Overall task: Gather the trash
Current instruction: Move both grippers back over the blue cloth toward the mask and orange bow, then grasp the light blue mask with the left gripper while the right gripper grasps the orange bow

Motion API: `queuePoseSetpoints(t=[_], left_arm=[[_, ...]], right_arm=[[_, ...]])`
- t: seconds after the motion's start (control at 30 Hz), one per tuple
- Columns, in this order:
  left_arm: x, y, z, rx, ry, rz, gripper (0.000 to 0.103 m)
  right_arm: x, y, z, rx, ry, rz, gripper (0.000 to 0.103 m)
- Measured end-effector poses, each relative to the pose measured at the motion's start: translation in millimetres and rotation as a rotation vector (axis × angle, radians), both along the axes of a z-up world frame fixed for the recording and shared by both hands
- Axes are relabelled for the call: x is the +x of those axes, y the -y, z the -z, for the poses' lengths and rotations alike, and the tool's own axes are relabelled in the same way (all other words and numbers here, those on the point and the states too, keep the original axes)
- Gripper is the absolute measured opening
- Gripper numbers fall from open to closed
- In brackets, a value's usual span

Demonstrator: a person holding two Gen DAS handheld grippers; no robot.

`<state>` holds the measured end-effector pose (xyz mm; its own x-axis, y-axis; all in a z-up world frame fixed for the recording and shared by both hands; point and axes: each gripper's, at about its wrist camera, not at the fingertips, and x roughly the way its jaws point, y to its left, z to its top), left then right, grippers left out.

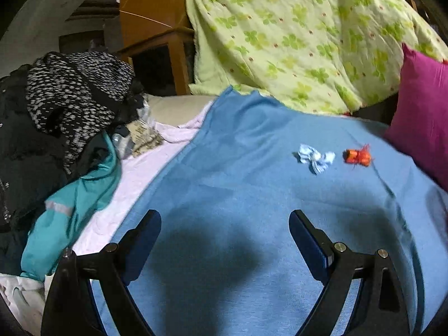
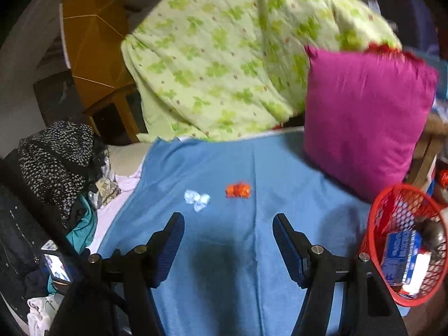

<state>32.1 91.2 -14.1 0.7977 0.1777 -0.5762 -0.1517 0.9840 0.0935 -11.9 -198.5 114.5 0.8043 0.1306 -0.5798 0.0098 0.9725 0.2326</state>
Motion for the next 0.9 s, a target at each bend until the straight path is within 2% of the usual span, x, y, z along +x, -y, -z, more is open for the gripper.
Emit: queuePoseSetpoints(t=[0.17, 0.3, 0.4, 0.5, 0.7, 0.9], left_arm=[[23.6, 14.1, 16.8, -0.054, -0.070, 0.036, 0.093], [47.5, 25.4, 24.7, -0.123, -0.101, 0.086, 0.093], [82.0, 32.0, 25.0, -0.166, -0.137, 0.126, 0.093], [119.2, 36.6, 24.3, -0.190, -0.145, 0.125, 0.093], [188.5, 56.4, 37.1, -0.277, -0.196, 0.173, 0.093], [243.3, 61.8, 46.1, -0.406, -0.239, 0.183, 0.093]], right_arm=[[53.7, 24.1, 45.4, 0.079, -0.098, -0.043, 0.069], [117.6, 30.3, 90.2, 0.129, -0.193, -0.088, 0.069], [166.6, 31.3, 120.7, 0.186, -0.257, -0.099, 0.069], [213.4, 34.7, 140.8, 0.241, -0.285, -0.102, 0.069], [292.2, 35.8, 174.8, 0.254, -0.320, -0.100, 0.069], [336.3, 30.8, 198.2, 0.247, -0.330, -0.142, 0.069]])
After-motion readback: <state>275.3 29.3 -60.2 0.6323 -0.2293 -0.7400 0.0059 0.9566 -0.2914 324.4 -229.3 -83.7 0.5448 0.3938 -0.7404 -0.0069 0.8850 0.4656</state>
